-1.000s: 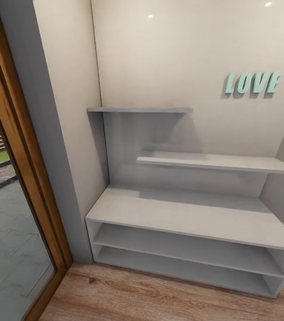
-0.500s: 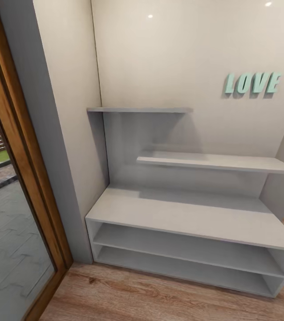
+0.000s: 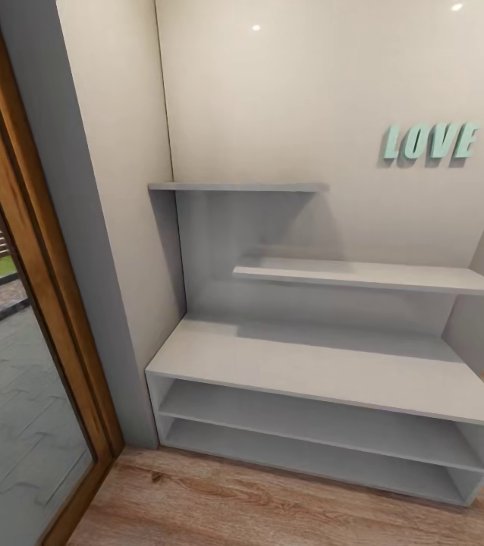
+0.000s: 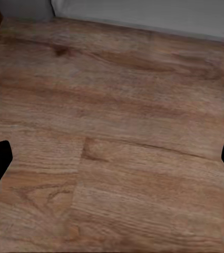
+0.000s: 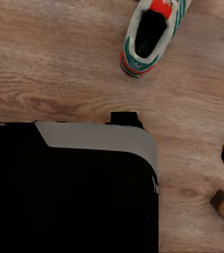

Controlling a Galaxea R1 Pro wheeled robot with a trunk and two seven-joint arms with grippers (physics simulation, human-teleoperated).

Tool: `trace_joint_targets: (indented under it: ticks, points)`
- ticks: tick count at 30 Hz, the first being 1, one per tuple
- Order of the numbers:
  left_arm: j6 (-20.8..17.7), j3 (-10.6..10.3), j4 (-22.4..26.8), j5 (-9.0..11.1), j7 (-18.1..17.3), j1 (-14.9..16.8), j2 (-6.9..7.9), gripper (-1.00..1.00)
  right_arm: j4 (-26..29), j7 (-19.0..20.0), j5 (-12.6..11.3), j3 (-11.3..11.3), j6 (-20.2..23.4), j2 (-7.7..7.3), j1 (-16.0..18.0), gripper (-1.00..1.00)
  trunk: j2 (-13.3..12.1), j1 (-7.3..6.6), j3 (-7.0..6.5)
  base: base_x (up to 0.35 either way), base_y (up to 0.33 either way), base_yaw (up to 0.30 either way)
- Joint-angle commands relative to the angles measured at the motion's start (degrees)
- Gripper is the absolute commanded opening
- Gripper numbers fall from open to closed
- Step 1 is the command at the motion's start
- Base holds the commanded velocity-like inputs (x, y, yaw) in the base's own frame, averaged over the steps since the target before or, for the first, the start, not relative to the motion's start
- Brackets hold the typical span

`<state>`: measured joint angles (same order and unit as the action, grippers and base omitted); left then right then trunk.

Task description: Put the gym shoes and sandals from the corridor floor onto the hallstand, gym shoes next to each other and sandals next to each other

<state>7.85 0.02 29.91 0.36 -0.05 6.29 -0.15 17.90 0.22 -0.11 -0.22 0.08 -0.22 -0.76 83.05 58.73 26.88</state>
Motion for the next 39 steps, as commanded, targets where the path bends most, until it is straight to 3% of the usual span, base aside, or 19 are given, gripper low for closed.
trace_joint_targets:
  ticks: [1, 5, 6, 7, 11, 16, 26, 39]
  points:
    - [0.4, 0.0, 1.2, 0.1, 0.0, 0.2, -0.01, 1.00, 5.6, 0.0, 0.0, 0.0, 0.0, -0.01, 0.0, 1.00, 0.0, 0.00, 0.05, 0.000, 0.000, 0.000]
    - [3.0, 0.1, 0.7, 0.4, 0.0, 0.7, 0.04, 1.00, 5.7, 0.0, 0.1, 0.1, 0.0, 0.18, 0.0, 1.00, 0.0, 0.00, 0.05, 0.000, 0.000, 0.000]
    - [7.2, 0.1, -1.8, 0.6, 0.0, 0.9, 0.16, 1.00, 5.6, 0.0, 0.1, 0.1, 0.0, 0.26, 0.0, 1.00, 0.0, 0.00, 0.05, 0.000, 0.000, 0.000]
    - [8.6, 0.2, -3.0, 0.6, 0.0, 1.0, 0.19, 1.00, 5.5, 0.0, 0.1, 0.1, 0.0, 0.28, 0.0, 1.00, 0.0, 0.00, 0.05, 0.000, 0.000, 0.000]
    - [11.3, 0.2, -5.2, 0.5, 0.0, 1.0, 0.20, 1.00, 5.5, 0.0, -0.4, -0.1, 0.0, 0.24, 0.0, 1.00, 0.0, 0.00, 0.05, 0.000, 0.000, 0.000]
    - [11.7, 0.2, -5.5, 0.5, 0.0, 1.0, 0.15, 1.00, 5.6, 0.0, -0.5, -0.3, 0.0, 0.22, 0.0, 1.00, 0.0, 0.00, 0.05, 0.000, 0.000, -0.039]
    - [11.7, 0.2, -5.6, 0.5, 0.0, 1.0, 0.16, 1.00, 5.5, 0.0, -0.5, -0.3, 0.0, 0.22, 0.0, 1.00, 0.0, 0.00, 0.05, -0.002, 0.004, -0.267]
    - [11.7, 0.2, -5.6, 0.5, 0.0, 1.0, 0.15, 1.00, 5.5, 0.0, -0.5, -0.3, 0.0, 0.20, 0.0, 1.00, 0.0, 0.00, 0.05, -0.103, 0.223, -0.299]
